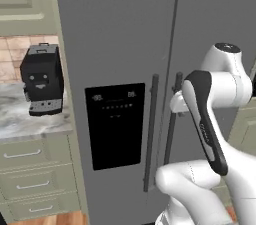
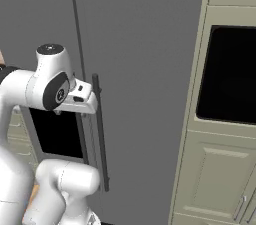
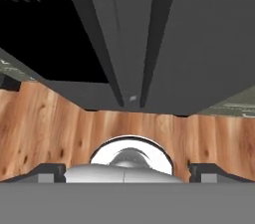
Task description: Open the freezer door, pick up the ice cube tray from the freezer, and place it on the dining counter.
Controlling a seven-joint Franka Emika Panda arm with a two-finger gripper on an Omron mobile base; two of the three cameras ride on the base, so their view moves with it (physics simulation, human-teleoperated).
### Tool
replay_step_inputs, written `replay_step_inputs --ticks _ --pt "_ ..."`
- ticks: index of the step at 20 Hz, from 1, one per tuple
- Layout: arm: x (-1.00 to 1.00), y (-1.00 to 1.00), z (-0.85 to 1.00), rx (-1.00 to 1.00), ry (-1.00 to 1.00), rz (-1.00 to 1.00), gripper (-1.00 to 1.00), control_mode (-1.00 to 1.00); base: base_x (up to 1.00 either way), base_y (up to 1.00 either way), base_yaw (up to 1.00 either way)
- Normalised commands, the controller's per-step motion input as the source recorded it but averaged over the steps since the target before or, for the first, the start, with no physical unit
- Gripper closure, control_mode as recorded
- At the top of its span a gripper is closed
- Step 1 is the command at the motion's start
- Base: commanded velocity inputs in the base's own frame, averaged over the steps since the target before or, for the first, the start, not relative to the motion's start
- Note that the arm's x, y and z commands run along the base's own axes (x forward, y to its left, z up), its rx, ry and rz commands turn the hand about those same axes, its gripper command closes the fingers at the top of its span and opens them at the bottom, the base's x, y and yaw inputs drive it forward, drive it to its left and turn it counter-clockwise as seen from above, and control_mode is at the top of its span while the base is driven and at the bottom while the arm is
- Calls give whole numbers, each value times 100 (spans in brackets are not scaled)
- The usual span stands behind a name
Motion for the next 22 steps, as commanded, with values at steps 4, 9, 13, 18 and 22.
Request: replay_step_inputs --ticks 4,9,13,18,22 --pt "0 0 0 0 0 0 -100 100 7 -89 0" --pt "0 0 0 0 0 0 -100 100 13 -58 0" --pt "0 0 0 0 0 0 -100 100 38 0 -2" --pt "0 0 0 0 0 0 -100 100 32 0 0" --pt "-12 11 -5 0 -3 0 -100 -100 0 0 0"
